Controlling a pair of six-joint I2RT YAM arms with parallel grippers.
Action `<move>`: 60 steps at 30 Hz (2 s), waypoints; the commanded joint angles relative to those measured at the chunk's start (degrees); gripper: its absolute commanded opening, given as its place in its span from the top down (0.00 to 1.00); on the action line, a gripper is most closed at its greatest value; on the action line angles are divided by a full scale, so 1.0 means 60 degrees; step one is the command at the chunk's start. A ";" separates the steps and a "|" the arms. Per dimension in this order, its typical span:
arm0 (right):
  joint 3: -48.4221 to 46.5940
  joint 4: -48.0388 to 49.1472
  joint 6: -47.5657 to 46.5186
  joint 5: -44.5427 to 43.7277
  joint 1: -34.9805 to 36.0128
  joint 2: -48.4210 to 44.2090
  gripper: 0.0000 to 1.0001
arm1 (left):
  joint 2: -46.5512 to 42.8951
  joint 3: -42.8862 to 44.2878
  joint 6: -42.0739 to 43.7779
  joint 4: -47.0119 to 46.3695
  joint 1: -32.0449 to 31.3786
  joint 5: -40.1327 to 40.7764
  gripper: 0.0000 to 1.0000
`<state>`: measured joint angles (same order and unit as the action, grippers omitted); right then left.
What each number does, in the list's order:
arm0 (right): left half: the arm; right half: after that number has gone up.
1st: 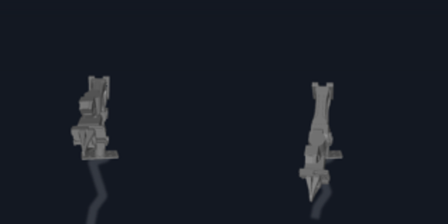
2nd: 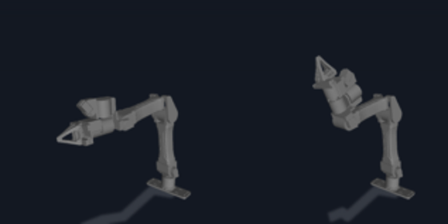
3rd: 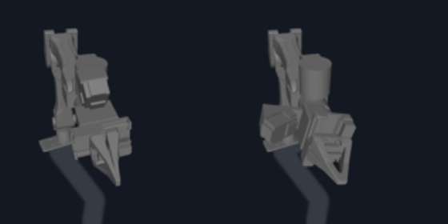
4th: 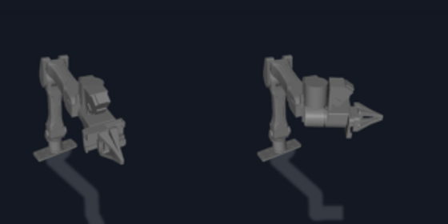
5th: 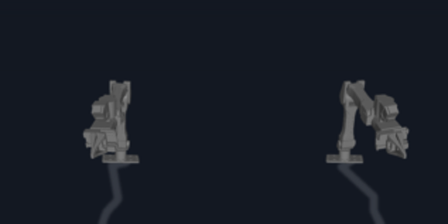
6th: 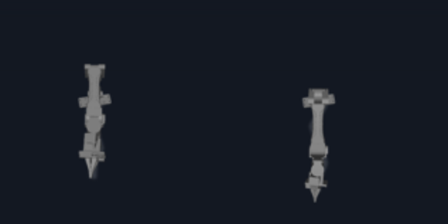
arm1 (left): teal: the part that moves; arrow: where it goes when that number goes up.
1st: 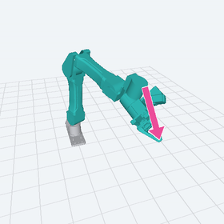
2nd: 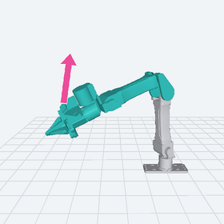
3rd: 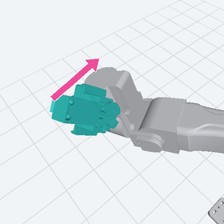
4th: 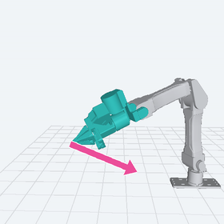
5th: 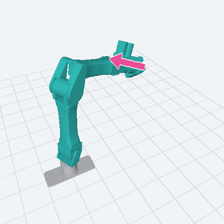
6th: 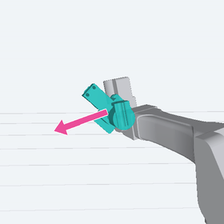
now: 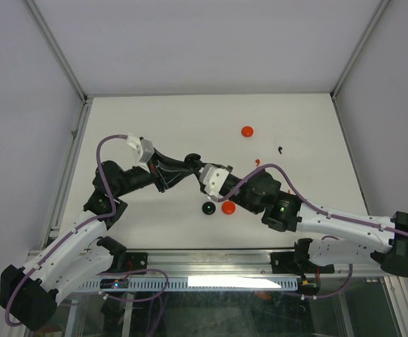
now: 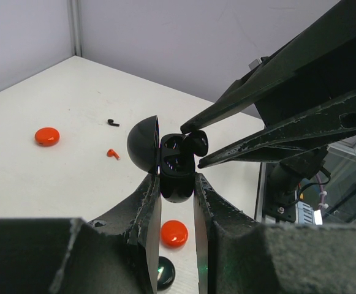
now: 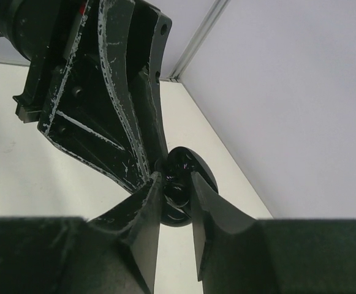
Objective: Insert the wireless bluetooth earbuds into the charging case
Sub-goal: Place the earbud in the charging case.
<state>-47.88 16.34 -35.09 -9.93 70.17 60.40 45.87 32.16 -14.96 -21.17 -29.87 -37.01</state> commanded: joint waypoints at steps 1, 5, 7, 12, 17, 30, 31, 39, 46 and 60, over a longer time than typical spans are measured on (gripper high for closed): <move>-0.0022 0.0423 0.0339 -0.0232 0.0055 -0.0001 0.71 | -0.0056 0.0031 -0.0160 -0.0836 0.0122 0.0040 1.00; -0.0110 0.0376 0.0473 -0.0389 0.0064 -0.0019 0.63 | -0.0058 0.0024 -0.0065 -0.0791 0.0115 0.0120 1.00; -0.0160 0.0367 0.0613 -0.0448 0.0053 -0.0131 0.57 | -0.0058 0.0029 0.0038 -0.0653 0.0122 0.0193 1.00; -0.0453 0.0150 0.1034 -0.0782 0.0052 -0.0457 0.38 | -0.0029 0.0136 0.0513 -0.0186 0.0122 0.0468 1.00; -0.0867 -0.0218 0.2022 -0.1631 0.0041 -0.0501 0.27 | -0.0030 0.0148 0.0707 -0.0032 0.0115 0.0618 1.00; -0.1735 -0.0728 0.3900 -0.3638 0.0013 0.0343 0.13 | -0.0030 0.0177 0.0755 0.0027 0.0114 0.0645 1.00; -0.1769 -0.0805 0.3939 -0.3615 0.0011 0.0384 0.13 | -0.0035 0.0166 0.0765 0.0040 0.0116 0.0647 1.00; -0.1664 -0.1434 0.4032 -0.3762 -0.0023 0.0278 0.12 | -0.0143 0.0162 0.0792 0.0056 0.0115 0.0662 1.00; -0.1373 -0.1811 0.3971 -0.3852 -0.0092 -0.0254 0.12 | -0.0136 0.0163 0.0768 0.0049 0.0116 0.0575 1.00; -0.1321 -0.1566 0.4585 -0.3005 -0.0211 -0.0194 0.12 | -0.0089 0.0147 0.0752 -0.0017 0.0119 0.0507 1.00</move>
<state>-55.27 3.14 -10.28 -30.37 69.08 59.99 46.06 31.94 -11.16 -19.27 -29.87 -34.35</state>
